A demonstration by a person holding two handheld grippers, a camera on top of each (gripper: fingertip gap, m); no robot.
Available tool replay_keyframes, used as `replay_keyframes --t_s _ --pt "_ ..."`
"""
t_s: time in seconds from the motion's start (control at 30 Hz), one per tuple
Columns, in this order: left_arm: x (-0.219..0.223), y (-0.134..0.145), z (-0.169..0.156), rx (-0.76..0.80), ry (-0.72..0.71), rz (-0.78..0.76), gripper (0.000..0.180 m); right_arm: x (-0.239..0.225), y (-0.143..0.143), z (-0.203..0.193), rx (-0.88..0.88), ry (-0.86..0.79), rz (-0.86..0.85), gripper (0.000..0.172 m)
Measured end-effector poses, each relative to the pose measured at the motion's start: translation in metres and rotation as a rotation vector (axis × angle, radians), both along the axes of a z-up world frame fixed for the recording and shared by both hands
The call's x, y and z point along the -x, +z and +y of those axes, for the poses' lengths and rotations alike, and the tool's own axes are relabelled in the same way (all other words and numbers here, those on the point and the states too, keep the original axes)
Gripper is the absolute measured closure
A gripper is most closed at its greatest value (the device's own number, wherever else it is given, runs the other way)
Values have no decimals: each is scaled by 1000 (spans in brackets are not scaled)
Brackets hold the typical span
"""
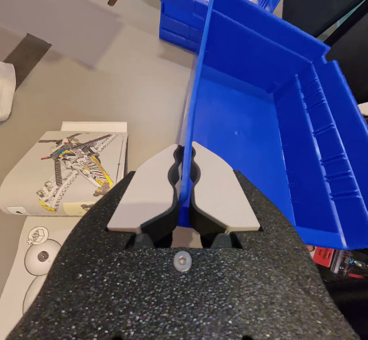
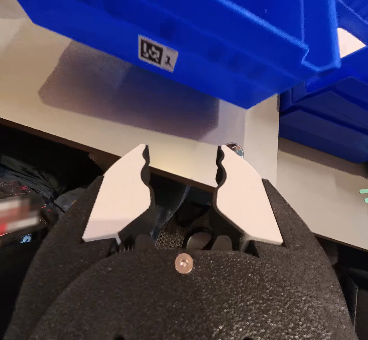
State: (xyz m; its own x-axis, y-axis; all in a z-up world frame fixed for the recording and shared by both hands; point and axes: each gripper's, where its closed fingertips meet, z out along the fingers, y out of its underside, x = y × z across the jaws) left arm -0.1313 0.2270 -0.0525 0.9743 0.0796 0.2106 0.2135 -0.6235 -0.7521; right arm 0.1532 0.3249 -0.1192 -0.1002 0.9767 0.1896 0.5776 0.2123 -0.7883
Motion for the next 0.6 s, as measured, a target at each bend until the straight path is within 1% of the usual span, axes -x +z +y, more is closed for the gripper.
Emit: replay_keyframes --t_s 0.1,0.2,0.27,0.37,0.43,0.5,0.53,0.6 --pt "12 25 3 -56 11 -13 174 -7 -1 3 3 -18 -3 107" --pt "37 56 12 -129 44 2 174 -13 -6 6 9 -29 -10 107" --pt "61 78 26 -173 81 65 174 -17 -12 6 21 -32 -15 107" --pt "104 103 59 -202 160 195 173 -21 -24 5 41 -34 -31 107" --pt "131 109 88 -201 214 273 173 -25 -33 5 56 -36 -45 108" --pt "156 105 119 -180 258 325 173 -28 -42 6 75 -45 -57 108" --pt "167 103 134 -183 269 333 173 -31 -46 7 85 -51 -62 107" --pt "184 104 158 -218 281 259 173 -36 -53 8 110 -70 -66 108"
